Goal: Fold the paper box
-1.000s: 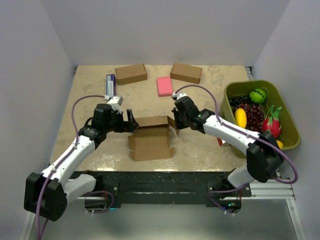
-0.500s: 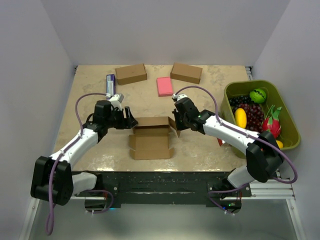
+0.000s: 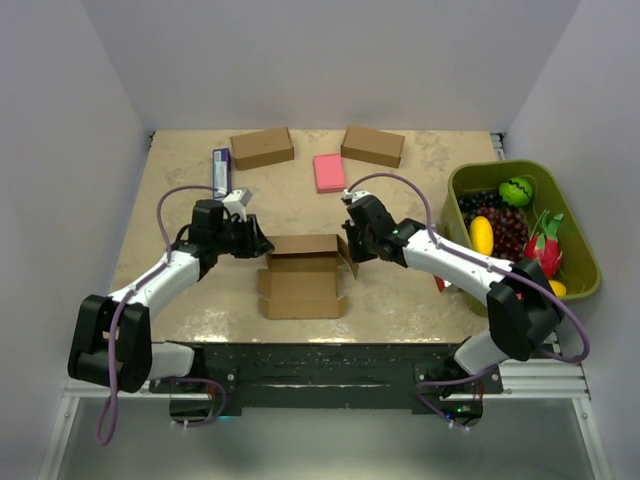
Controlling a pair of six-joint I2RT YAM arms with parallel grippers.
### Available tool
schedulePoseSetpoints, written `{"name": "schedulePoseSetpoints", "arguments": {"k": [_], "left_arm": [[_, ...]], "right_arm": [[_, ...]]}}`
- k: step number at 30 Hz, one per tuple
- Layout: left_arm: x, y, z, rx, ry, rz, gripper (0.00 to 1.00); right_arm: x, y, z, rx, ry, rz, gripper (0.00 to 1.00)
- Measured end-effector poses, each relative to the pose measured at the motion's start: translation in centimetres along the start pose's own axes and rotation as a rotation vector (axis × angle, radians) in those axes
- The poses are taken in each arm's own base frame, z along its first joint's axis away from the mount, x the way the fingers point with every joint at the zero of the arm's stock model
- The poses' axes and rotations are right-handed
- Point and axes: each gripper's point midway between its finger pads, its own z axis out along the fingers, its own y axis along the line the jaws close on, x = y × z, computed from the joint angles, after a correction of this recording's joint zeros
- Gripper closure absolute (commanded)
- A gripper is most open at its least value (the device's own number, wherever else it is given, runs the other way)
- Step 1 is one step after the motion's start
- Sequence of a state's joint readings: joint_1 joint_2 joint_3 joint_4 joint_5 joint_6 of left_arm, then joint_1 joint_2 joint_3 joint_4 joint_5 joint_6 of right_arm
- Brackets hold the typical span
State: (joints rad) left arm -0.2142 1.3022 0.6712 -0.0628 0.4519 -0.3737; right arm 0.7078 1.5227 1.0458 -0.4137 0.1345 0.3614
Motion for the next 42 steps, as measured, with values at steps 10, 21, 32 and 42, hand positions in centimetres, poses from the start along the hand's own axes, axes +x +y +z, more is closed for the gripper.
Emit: {"name": "schedulePoseSetpoints", "arguments": {"k": [10, 21, 32, 42], "left_arm": [[-0.1, -0.1, 0.2, 0.020, 0.001, -0.002, 0.68], [0.0, -0.1, 0.2, 0.021, 0.003, -0.001, 0.68], [-0.1, -0.2, 0.4, 0.028, 0.008, 0.001, 0.69], [-0.1, -0.3, 0.4, 0.034, 0.011, 0.001, 0.69]], "right_arm": [[0.2, 3.1, -0.2, -0.154, 0.038, 0.062, 0.66], [-0.8, 1.5, -1.9, -0.174, -0.052, 0.130, 0.23], [0.8, -7.6, -2.2, 0.096, -0.146, 0.297, 0.29], [2.7, -5.4, 0.7, -0.058, -0.076, 0.132, 0.31]]}}
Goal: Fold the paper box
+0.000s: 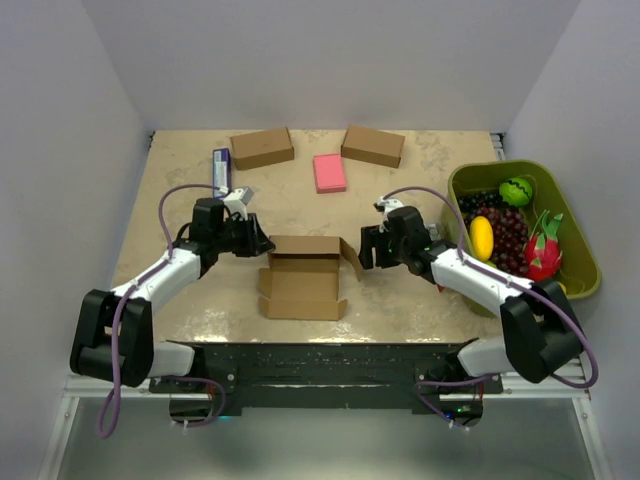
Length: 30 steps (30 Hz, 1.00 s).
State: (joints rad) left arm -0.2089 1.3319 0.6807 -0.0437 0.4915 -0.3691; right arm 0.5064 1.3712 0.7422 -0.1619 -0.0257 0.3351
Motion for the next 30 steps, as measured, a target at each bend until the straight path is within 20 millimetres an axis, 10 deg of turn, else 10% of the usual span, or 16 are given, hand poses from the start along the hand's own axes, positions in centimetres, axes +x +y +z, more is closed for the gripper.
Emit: {"name": "schedulePoseSetpoints", "arguments": {"k": [15, 30], "left_arm": [[-0.1, 0.0, 0.0, 0.005, 0.001, 0.014, 0.69], [-0.7, 0.6, 0.2, -0.008, -0.009, 0.028, 0.70]], "right_arm": [[1.8, 6.6, 2.5, -0.303, 0.026, -0.238, 0.30], [1.9, 8.2, 2.5, -0.354, -0.021, -0.366, 0.19]]}}
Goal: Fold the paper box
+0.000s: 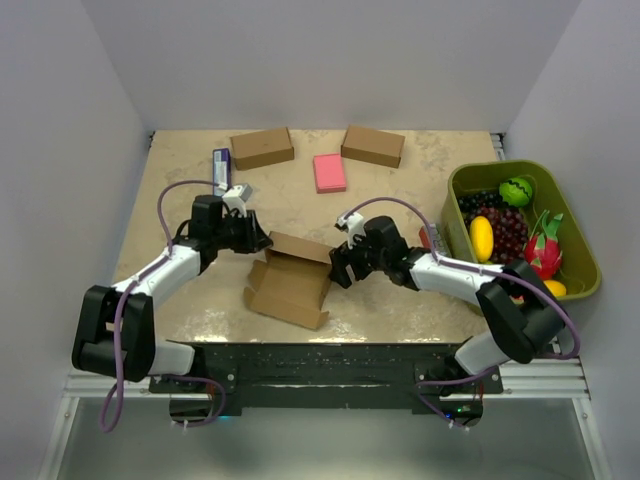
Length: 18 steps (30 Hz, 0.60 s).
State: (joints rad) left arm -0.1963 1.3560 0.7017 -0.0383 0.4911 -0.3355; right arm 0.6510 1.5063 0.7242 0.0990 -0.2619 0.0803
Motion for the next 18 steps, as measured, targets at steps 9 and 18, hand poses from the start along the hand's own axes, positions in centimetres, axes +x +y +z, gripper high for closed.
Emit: {"name": "schedulePoseSetpoints", "arguments": {"k": [9, 18], "left_arm": [[-0.1, -0.1, 0.1, 0.005, 0.002, 0.007, 0.70], [0.1, -0.3, 0.1, 0.019, 0.008, 0.006, 0.71]], "right_arm": [[1.2, 2.9, 0.1, -0.075, 0.018, -0.040, 0.04], [1.3, 4.6, -0.5, -0.102, -0.003, -0.048, 0.01]]}}
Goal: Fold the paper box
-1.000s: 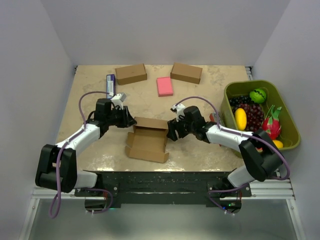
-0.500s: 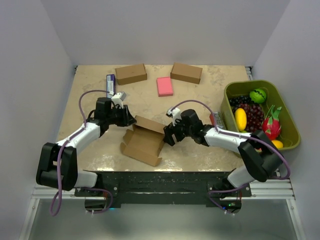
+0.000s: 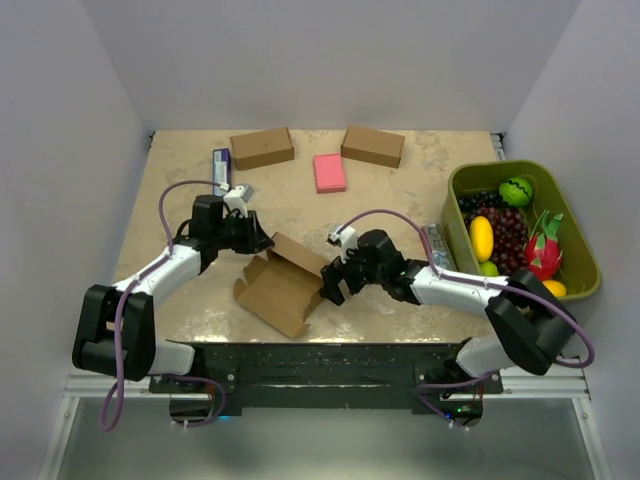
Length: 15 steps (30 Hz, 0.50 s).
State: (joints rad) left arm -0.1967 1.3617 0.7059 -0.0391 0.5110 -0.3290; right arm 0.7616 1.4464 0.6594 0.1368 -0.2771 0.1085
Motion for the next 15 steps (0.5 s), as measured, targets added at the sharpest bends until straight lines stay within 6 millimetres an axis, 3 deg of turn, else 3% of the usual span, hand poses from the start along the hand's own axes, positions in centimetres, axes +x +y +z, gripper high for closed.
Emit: {"name": "schedulePoseSetpoints", "arguments": {"k": [15], "left_arm": [[0.2, -0.2, 0.1, 0.013, 0.008, -0.002, 0.71]], "right_arm": [[-0.5, 2.3, -0.2, 0.008, -0.038, -0.045, 0.01]]}}
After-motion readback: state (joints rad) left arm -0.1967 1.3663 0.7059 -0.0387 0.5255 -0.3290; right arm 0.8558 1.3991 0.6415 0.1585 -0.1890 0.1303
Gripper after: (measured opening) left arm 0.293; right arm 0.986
